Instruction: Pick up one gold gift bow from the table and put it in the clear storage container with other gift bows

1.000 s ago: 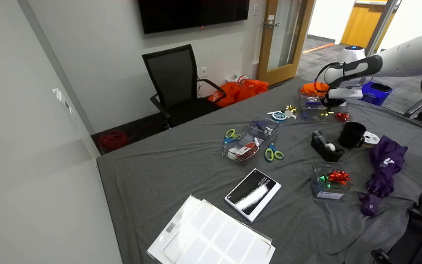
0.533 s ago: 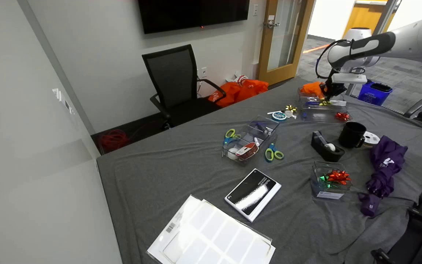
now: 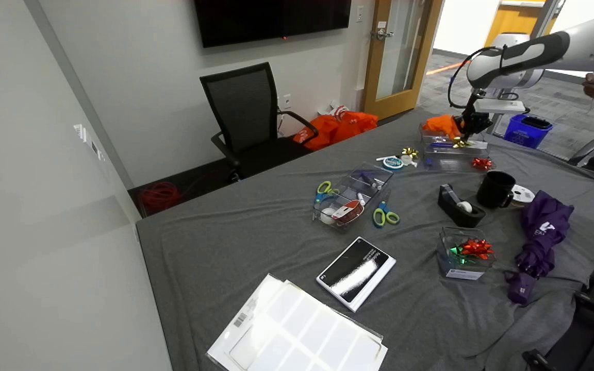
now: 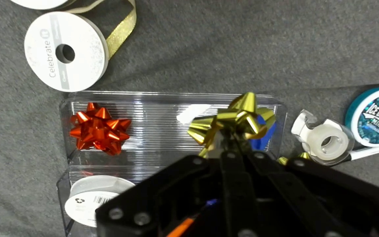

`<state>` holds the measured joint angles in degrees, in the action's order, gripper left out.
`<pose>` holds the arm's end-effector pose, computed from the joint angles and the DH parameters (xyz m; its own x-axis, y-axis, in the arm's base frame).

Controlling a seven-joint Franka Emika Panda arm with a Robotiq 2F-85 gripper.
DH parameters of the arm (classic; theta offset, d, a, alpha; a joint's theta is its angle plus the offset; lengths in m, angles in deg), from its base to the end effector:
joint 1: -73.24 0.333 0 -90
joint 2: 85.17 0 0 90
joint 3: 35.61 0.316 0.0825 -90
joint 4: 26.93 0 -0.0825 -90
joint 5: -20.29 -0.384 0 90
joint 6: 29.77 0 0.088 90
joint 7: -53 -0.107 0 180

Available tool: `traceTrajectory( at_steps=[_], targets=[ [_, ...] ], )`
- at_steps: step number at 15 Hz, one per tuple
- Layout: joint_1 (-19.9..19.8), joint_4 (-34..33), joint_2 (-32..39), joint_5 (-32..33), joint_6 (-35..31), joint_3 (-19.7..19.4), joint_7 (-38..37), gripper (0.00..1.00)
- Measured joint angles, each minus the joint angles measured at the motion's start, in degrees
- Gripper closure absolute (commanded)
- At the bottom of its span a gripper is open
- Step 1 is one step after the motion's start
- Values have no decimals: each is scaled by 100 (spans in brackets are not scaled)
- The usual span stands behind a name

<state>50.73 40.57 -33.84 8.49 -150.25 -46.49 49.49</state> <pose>0.6674 -0.3773 0.2558 0.7817 -0.6223 0.0410 -0.6213 -0.7828 -0.0364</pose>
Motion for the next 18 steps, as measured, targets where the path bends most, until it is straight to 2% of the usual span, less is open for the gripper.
traceTrajectory(
  at_steps=[5,8,14,18],
  targets=[
    [16,30,1,17,-57,0,16,100],
    [106,267,-46,44,-321,0,256,100],
    [462,1705,-723,196,-1295,19,924,100],
    [539,2757,-1394,359,-1772,220,1222,100]
  ],
)
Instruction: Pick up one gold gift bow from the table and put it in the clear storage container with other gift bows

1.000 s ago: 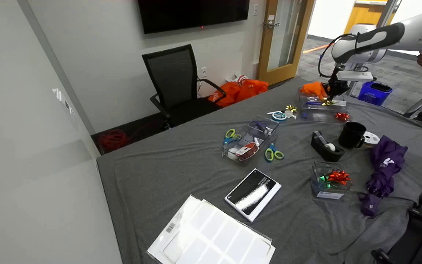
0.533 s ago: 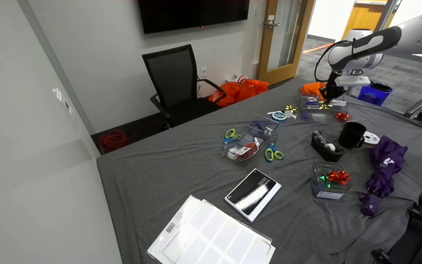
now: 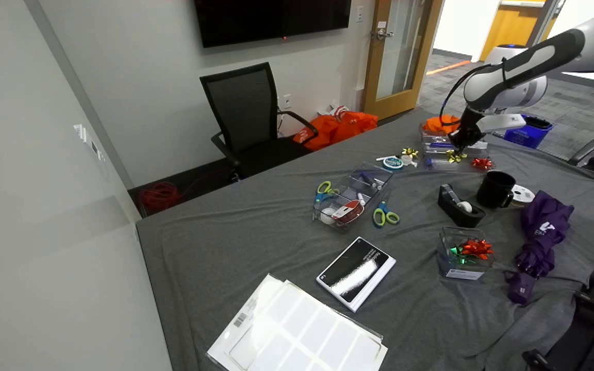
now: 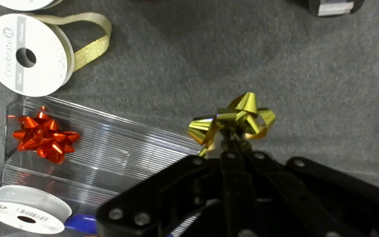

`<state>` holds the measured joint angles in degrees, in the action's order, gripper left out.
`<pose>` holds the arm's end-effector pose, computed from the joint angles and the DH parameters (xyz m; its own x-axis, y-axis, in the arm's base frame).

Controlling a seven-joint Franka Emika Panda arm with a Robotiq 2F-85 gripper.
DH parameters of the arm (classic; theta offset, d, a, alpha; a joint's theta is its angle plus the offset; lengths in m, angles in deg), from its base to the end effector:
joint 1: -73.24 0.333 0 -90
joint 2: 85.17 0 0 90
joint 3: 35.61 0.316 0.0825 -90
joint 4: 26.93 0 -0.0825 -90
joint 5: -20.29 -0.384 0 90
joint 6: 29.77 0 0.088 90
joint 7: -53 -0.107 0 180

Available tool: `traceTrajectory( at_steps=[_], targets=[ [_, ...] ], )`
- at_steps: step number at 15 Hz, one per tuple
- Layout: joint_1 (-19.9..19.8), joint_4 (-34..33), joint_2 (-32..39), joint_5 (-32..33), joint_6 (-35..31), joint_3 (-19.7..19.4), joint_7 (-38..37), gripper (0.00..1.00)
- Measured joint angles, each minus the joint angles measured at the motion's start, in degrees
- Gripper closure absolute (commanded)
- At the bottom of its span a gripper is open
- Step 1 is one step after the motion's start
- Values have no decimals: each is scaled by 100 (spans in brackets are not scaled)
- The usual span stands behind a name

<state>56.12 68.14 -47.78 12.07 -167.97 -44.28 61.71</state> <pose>0.6319 -0.2900 0.2421 0.9287 -0.3540 0.1102 -0.3563 -0.9344 0.0017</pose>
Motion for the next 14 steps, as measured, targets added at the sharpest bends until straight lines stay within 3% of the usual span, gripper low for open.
traceTrajectory(
  at_steps=[9,14],
  targets=[
    [-75,2675,-1645,-165,-964,459,1322,100],
    [-53,3909,-2565,-363,-1043,590,1574,99]
  ],
)
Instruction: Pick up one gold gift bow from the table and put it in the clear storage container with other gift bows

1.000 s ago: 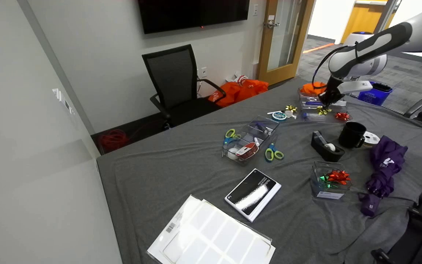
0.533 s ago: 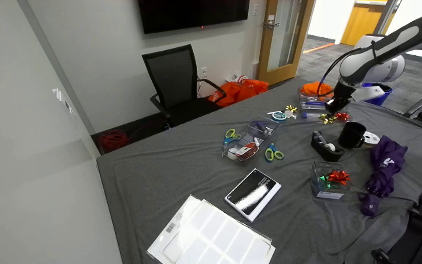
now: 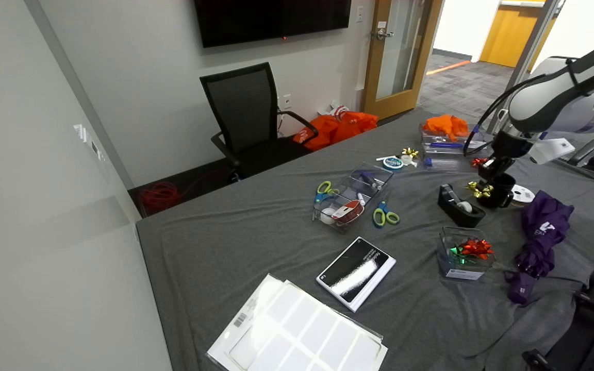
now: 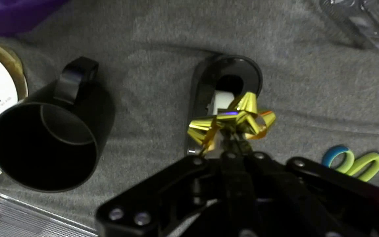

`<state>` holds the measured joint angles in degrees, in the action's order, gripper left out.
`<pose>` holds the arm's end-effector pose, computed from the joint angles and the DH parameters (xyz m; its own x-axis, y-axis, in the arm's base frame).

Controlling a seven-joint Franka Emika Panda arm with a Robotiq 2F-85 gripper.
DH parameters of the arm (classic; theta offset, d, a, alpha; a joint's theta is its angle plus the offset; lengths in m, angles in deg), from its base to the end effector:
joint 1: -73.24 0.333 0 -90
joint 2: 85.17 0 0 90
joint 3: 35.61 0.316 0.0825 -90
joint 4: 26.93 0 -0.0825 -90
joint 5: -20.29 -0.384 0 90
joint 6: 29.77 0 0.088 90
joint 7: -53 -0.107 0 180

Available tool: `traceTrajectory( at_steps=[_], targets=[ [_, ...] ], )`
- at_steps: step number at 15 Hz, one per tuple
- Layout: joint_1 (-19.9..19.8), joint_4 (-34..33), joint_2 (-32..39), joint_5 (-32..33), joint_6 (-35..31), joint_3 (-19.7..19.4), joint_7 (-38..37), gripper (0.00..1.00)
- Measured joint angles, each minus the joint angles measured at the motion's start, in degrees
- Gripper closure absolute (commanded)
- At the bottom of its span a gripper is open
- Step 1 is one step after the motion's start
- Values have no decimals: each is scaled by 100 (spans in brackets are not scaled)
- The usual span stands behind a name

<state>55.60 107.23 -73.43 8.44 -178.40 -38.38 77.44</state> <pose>0.4871 -0.1858 0.2511 0.9913 -0.1052 0.0795 -0.0989 -0.9919 -0.0798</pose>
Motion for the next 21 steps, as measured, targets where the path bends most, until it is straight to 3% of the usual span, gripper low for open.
traceTrajectory(
  at_steps=[10,21],
  targets=[
    [130,120,-118,2,130,-7,5,100],
    [834,557,-827,-431,1392,31,5,100]
  ],
)
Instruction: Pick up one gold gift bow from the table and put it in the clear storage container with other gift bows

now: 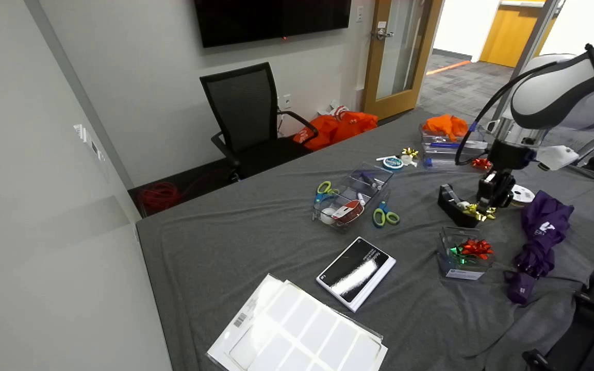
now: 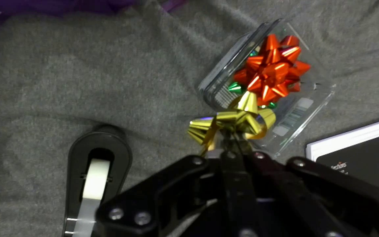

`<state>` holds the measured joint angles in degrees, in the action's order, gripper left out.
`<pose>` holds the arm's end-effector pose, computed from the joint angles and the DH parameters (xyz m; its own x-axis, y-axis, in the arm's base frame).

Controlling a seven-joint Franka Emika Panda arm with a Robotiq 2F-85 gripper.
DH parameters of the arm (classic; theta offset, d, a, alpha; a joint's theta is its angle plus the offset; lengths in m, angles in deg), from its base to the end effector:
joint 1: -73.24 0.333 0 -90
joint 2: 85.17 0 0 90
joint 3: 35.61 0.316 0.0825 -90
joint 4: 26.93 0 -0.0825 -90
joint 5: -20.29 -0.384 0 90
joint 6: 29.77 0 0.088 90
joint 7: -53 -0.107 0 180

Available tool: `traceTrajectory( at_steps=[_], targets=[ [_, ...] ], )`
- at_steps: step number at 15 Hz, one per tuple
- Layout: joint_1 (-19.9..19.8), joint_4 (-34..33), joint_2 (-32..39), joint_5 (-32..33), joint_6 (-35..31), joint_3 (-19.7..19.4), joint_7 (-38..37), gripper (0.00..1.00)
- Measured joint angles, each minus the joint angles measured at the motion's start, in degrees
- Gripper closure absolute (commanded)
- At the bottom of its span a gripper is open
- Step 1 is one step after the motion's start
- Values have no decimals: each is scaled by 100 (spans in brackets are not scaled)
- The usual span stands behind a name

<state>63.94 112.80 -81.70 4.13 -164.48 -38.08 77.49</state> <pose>0.4602 -0.0920 0.2669 0.9966 0.0169 -0.0809 -0.0011 -0.9761 -0.2173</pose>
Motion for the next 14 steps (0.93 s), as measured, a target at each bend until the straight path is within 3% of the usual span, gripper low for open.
traceTrajectory(
  at_steps=[7,14],
  targets=[
    [298,112,27,-679,381,2,75,100],
    [327,74,385,-779,406,2,75,100]
  ],
)
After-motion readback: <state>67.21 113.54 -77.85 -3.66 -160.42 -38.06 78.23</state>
